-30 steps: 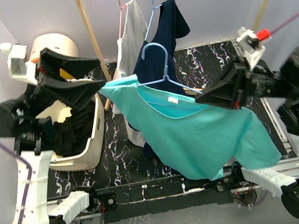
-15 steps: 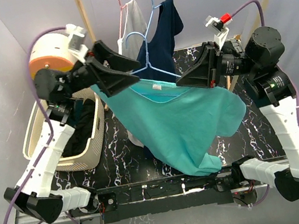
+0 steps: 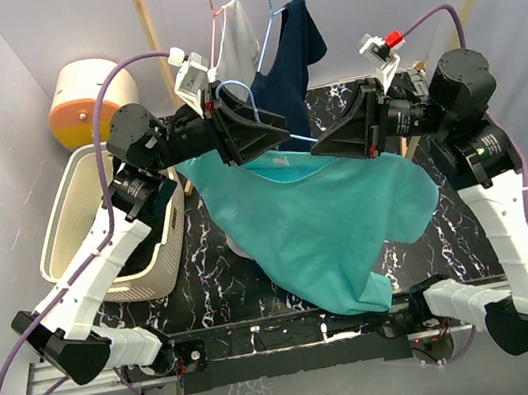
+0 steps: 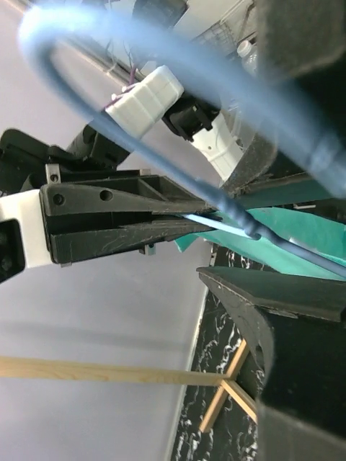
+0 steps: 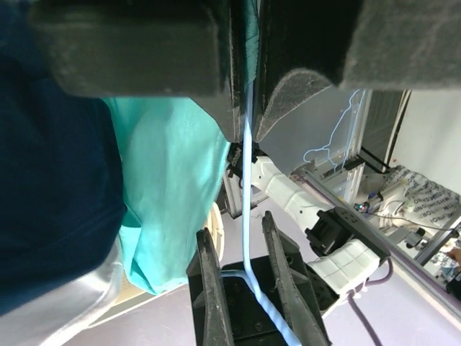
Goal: Remove the t-shirt from the hanger
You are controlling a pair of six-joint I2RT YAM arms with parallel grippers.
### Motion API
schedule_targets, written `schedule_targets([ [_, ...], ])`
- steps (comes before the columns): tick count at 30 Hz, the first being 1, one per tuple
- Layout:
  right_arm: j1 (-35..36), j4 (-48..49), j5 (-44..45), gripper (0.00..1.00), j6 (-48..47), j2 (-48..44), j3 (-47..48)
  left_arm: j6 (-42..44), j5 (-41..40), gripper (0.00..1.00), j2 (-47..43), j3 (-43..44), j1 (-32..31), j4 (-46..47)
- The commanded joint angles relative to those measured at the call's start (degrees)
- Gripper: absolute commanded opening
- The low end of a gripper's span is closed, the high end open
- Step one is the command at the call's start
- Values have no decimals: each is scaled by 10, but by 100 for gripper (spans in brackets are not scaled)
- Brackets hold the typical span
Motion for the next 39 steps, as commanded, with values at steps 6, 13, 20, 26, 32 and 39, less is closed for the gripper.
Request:
schedule_targets([
  [6, -4, -159, 132, 53, -150, -113, -84, 141, -137, 0, -98, 46, -5, -173],
  [13, -4, -224, 219, 68, -181, -255, -190, 160, -167, 0, -142, 78, -5, -272],
  [20, -4, -202, 190, 65, -171, -277, -230, 138, -152, 0, -156, 55, -5, -276],
  [26, -4, -167, 167, 64, -164, -257, -216, 135, -155, 0, -160, 39, -5, -275],
  [32, -4, -82, 86, 64, -125, -227, -181, 140, -151, 0, -153, 27, -5, -282],
  [39, -4, -82, 40, 68, -144, -119, -51, 125, -127, 0, -127, 24, -6, -257],
])
